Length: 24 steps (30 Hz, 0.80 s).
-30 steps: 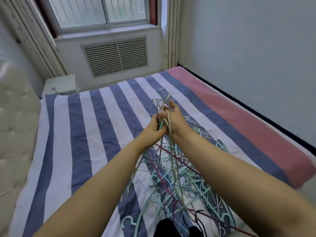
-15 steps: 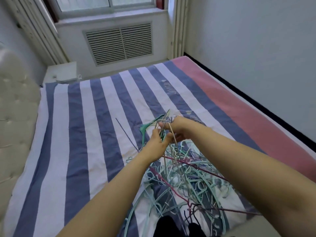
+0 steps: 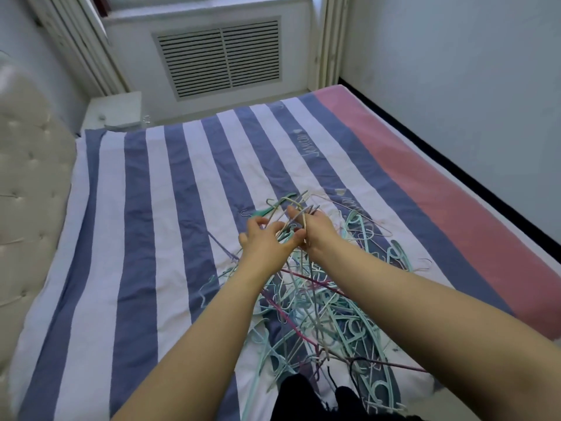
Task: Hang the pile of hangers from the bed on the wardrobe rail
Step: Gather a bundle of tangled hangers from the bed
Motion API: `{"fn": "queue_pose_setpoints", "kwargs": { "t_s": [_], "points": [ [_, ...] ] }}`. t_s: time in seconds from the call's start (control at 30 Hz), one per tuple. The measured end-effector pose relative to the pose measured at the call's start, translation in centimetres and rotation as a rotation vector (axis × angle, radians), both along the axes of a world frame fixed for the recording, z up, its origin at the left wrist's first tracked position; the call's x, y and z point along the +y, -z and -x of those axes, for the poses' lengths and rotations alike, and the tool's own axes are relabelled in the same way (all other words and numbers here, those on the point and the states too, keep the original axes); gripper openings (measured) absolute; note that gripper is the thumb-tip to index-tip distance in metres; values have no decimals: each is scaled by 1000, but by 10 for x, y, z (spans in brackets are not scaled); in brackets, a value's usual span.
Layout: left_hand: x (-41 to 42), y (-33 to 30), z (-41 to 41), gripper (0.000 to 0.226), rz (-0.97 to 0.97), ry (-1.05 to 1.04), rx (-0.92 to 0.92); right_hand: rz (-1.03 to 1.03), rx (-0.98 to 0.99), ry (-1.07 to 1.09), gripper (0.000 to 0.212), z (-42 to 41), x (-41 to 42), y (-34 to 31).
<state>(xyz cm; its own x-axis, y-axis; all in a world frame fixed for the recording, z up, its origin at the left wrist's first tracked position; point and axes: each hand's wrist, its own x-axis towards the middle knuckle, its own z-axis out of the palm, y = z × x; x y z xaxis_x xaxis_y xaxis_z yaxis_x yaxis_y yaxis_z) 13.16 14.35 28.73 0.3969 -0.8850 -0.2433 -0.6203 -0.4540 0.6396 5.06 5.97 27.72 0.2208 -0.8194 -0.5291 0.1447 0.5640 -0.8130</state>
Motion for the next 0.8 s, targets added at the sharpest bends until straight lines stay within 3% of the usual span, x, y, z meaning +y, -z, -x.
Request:
{"fn": "queue_pose_setpoints", "kwargs": {
  "t_s": [0.1, 0.23, 0.3, 0.4, 0.43, 0.5, 0.6, 0.7, 0.73, 0.8],
  "points": [
    [1, 4, -7, 70, -93, -10, 150, 19, -65, 81, 37, -9, 5, 3],
    [19, 13, -9, 69, -50, 74, 513, -11, -107, 142, 26, -22, 16, 0],
    [32, 20, -9, 59, 6, 48, 653, -49, -175, 144, 43, -29, 23, -1],
    [44, 46, -17, 99, 101, -53, 794, -115, -229, 132, 57, -40, 38, -1],
    [47, 51, -18, 100, 140, -83, 806, -137, -263, 113, 56, -42, 43, 1],
    [50, 64, -20, 75, 211, -167, 822, -164, -310, 26, 48, -44, 54, 1],
    [50, 84, -31, 25, 289, -367, 837, 94, -32, -273, 35, -42, 64, 8],
    [62, 103, -58, 18, 208, -571, 924, 483, 401, -413, 36, -23, 73, 25],
    [70, 110, -68, 19, 179, -608, 974, 492, 493, -427, 40, -12, 77, 33],
    [86, 123, -85, 19, 159, -658, 1064, 323, 588, -548, 61, 12, 88, 56]
  ]
}}
